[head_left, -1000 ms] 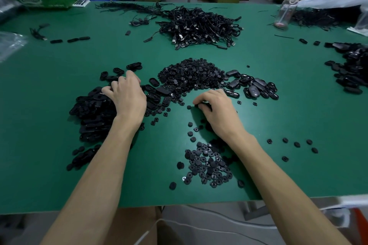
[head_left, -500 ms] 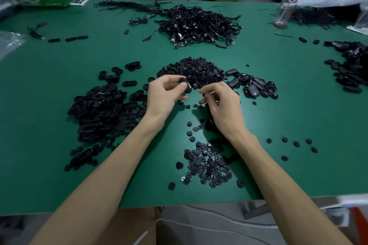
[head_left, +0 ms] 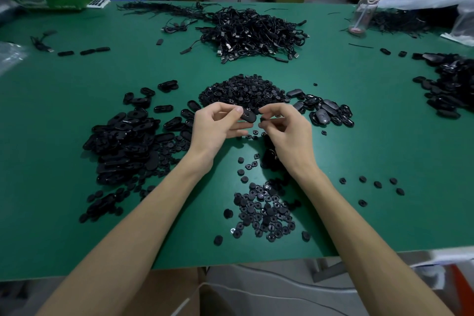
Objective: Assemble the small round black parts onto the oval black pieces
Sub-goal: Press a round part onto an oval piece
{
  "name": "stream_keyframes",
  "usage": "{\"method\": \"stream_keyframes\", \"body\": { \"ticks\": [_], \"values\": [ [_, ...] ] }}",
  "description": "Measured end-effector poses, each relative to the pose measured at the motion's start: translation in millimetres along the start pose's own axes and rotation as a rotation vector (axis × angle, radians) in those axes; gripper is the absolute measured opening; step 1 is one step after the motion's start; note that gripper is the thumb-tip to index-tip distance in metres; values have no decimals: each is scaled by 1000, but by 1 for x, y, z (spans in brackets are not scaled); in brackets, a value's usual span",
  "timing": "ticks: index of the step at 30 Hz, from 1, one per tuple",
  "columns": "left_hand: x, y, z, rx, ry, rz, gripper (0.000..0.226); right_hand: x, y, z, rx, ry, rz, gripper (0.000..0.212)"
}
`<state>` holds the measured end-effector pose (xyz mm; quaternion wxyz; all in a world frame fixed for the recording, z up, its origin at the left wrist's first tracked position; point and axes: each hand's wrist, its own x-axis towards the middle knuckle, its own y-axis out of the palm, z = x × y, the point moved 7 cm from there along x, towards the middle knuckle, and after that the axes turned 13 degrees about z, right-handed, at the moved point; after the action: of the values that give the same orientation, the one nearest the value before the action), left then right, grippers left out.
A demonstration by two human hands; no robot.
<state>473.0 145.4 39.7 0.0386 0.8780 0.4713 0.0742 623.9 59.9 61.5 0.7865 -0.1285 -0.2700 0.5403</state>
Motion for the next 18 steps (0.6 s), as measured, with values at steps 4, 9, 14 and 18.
{"method": "stream_keyframes", "body": {
  "ticks": [4,9,14,18],
  "values": [
    [1,-4,1,4,-10,-26,20,0,-1,-4,64,19,-12,28],
    [1,-3,1,28,-5,-13,17,3,-5,-13,229,59,-19,22],
    [1,-4,1,50,3,-22,15,4,-7,-19,443,88,-28,25],
    [2,-4,1,68,13,-28,13,3,1,-14,469,73,32,24]
  ]
}}
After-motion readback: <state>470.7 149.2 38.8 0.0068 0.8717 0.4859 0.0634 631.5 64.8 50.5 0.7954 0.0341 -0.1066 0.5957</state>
